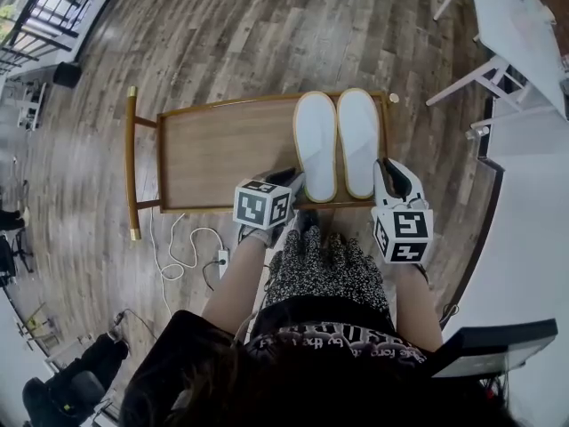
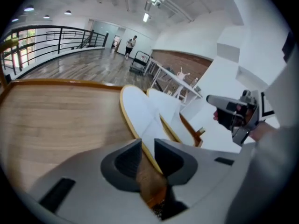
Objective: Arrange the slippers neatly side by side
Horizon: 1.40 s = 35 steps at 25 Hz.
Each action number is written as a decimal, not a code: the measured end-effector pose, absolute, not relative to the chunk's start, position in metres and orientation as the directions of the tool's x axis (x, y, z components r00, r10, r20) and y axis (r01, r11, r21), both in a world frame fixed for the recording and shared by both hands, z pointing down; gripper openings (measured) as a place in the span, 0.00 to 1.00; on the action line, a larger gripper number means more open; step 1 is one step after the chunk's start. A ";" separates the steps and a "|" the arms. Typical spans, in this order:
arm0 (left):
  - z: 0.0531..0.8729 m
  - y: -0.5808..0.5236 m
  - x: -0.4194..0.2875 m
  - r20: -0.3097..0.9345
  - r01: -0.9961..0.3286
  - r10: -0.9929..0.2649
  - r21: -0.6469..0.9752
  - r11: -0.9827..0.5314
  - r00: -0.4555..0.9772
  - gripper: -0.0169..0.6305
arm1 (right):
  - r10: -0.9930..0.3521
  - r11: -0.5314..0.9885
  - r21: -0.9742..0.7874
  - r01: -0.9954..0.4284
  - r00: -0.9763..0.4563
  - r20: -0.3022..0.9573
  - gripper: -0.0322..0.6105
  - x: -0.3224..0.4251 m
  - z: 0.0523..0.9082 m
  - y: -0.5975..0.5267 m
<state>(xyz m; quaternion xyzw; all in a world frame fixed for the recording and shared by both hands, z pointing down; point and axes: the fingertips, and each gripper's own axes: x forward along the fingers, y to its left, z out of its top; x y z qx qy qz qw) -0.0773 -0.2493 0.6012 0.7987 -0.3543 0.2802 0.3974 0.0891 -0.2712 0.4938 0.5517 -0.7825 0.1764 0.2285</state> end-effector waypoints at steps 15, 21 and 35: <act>0.427 -0.286 -0.056 0.225 -0.731 -0.705 0.056 -0.680 0.672 0.03 | -0.837 0.370 -0.053 -0.928 -0.357 0.414 0.06 0.058 0.451 -0.287; 0.426 -0.292 -0.062 0.224 -0.781 -0.753 0.075 -0.620 0.619 0.03 | -0.846 0.375 -0.060 -0.925 -0.368 0.386 0.06 0.056 0.444 -0.293; 0.418 -0.292 -0.091 0.154 -0.815 -0.809 0.244 -0.525 0.567 0.03 | -0.822 0.450 -0.058 -0.891 -0.438 0.363 0.05 0.044 0.436 -0.294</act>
